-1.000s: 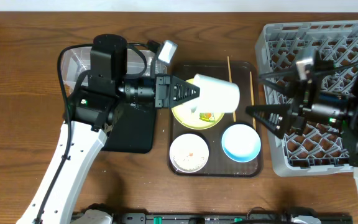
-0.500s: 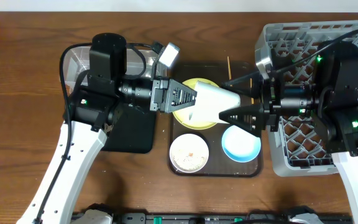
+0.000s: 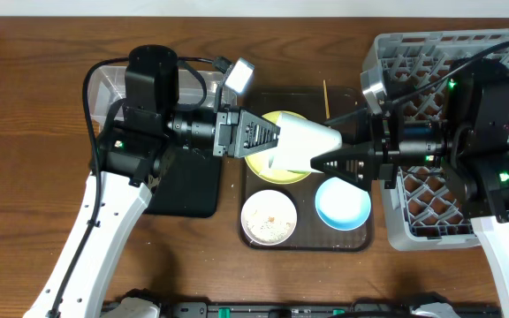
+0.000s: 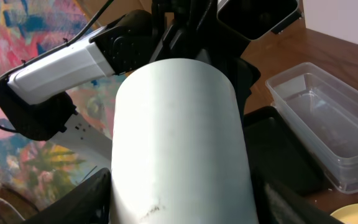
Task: Sort waste into correct bins and load items into the dishwasher rack
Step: 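Grasp the white cup with the right gripper, release the left, then place the white cup upside down in the dish rack, right gripper, then grasp the white tissue on the yellow plate with the left gripper, then drop the tissue into the clear plastic container with the left gripper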
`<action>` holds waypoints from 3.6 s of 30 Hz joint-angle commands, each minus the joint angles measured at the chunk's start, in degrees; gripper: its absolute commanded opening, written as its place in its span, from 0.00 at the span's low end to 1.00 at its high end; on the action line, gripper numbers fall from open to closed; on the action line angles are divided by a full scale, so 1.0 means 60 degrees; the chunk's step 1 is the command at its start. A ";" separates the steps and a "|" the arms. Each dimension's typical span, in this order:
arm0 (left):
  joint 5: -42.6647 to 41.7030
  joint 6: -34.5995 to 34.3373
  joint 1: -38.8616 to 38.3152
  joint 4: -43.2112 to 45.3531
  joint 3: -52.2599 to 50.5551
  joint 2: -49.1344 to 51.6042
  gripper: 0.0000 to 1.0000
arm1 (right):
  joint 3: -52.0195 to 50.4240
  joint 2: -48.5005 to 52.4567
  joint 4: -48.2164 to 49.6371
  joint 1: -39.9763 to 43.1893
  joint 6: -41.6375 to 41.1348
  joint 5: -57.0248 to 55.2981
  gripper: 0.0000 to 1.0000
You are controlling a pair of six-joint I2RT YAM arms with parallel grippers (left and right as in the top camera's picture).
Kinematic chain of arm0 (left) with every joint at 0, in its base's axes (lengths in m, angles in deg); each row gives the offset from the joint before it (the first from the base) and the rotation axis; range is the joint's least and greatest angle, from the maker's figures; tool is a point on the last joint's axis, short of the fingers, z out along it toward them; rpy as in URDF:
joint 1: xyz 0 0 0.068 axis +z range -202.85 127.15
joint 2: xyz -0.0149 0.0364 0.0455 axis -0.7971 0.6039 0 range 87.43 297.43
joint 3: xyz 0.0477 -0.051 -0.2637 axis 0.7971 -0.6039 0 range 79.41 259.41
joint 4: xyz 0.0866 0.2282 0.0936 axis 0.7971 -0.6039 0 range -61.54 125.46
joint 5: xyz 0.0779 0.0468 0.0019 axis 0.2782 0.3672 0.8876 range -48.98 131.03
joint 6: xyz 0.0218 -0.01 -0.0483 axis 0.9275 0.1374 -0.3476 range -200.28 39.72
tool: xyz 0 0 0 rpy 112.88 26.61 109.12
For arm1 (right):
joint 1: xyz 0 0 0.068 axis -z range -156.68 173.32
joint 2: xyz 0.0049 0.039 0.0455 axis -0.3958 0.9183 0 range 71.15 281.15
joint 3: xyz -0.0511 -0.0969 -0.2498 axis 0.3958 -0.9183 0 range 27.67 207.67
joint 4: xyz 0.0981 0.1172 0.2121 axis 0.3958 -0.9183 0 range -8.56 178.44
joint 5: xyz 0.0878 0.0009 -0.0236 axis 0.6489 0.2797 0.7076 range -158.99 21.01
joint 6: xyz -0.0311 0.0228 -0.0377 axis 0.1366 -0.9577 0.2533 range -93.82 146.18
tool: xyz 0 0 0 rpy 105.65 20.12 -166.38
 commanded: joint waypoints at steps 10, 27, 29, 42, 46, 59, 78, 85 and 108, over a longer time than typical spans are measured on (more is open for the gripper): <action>-0.0535 -0.0484 0.0015 0.0066 0.0095 -0.0051 0.78 | 0.0138 -0.0998 -0.1169 0.1894 -0.0984 -0.3162 0.51; -0.0412 -0.0484 0.0015 0.0069 0.0095 -0.0044 0.88 | -0.1348 -0.0481 -0.7260 0.4062 -0.4171 -1.2717 0.50; -0.0415 -0.0484 0.0015 0.0066 0.0095 -0.0044 0.89 | -0.2022 -0.0310 -0.6765 0.4062 -0.4167 -1.2717 0.53; -0.0412 -0.0481 0.0015 0.0066 0.0095 -0.0044 0.90 | -0.2718 0.0714 -0.5457 0.4062 -0.4419 -1.2754 0.66; -0.0368 -0.0266 0.0015 0.0066 0.0095 -0.0044 0.89 | -0.2699 0.0816 -0.5417 0.4062 -0.4419 -1.2488 0.87; 0.7439 0.1082 -0.1224 -0.2659 -0.0040 0.0270 0.88 | 0.0091 0.0106 -0.3712 0.4062 -0.1876 -0.6586 0.95; 1.2903 0.1424 -0.2288 -0.2845 0.1151 0.5002 0.69 | 0.0175 -0.0277 -0.3311 0.4044 -0.1876 -0.5533 0.98; 1.3606 0.1464 -0.2601 -0.2368 0.1151 0.6145 0.60 | 0.0175 -0.0277 -0.3333 0.4044 -0.1876 -0.5533 0.98; 1.5784 0.2324 -0.1727 -0.3727 0.2532 0.3872 0.06 | 0.0175 -0.0277 -0.3391 0.4044 -0.1876 -0.5541 0.97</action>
